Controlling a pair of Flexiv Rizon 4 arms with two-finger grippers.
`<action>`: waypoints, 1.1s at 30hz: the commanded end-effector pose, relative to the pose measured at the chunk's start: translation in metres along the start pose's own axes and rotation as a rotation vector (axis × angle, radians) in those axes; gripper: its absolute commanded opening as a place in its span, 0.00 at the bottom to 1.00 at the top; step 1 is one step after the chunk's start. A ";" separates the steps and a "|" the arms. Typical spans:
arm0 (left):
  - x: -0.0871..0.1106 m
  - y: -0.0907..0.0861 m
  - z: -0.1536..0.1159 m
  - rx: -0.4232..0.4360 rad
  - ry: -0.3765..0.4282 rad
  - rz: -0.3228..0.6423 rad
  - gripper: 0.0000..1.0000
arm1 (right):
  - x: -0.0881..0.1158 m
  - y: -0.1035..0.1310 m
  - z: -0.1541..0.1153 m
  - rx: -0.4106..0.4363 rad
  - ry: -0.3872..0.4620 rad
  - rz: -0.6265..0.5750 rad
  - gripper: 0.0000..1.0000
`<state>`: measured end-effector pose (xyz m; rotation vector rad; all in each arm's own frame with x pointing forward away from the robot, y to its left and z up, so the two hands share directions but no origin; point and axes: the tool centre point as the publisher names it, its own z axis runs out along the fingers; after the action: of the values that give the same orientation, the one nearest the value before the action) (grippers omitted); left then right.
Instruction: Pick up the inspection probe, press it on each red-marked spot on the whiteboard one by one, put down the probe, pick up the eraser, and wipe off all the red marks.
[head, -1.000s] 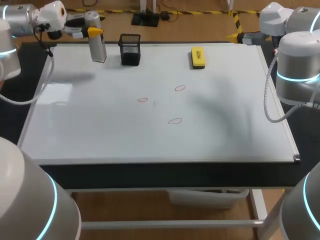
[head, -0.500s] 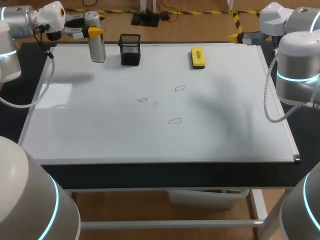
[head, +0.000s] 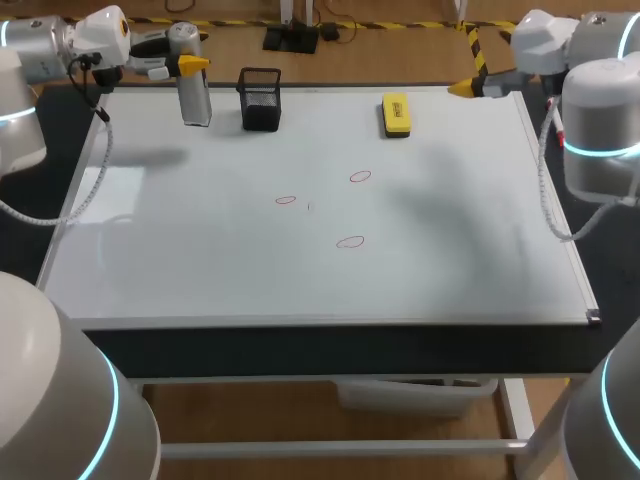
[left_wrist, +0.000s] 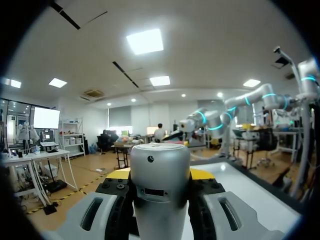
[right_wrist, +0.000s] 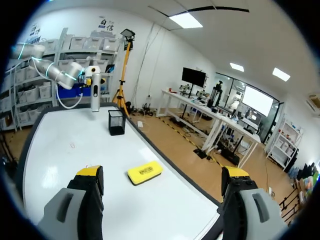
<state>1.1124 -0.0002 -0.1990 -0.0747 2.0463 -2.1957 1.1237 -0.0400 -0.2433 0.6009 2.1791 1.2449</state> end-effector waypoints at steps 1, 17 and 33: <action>0.005 -0.003 0.001 -0.004 -0.077 0.003 0.00 | -0.020 -0.001 0.017 0.171 0.186 -0.053 1.00; 0.005 -0.003 0.001 -0.004 -0.077 0.003 0.00 | -0.034 -0.018 0.056 0.512 0.523 -0.382 1.00; 0.005 -0.003 0.001 -0.004 -0.077 0.003 0.00 | -0.024 -0.038 0.087 0.695 0.628 -0.700 1.00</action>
<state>1.1088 -0.0007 -0.1974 -0.1503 2.0111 -2.1577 1.1901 -0.0238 -0.3072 -0.3350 2.7449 0.4730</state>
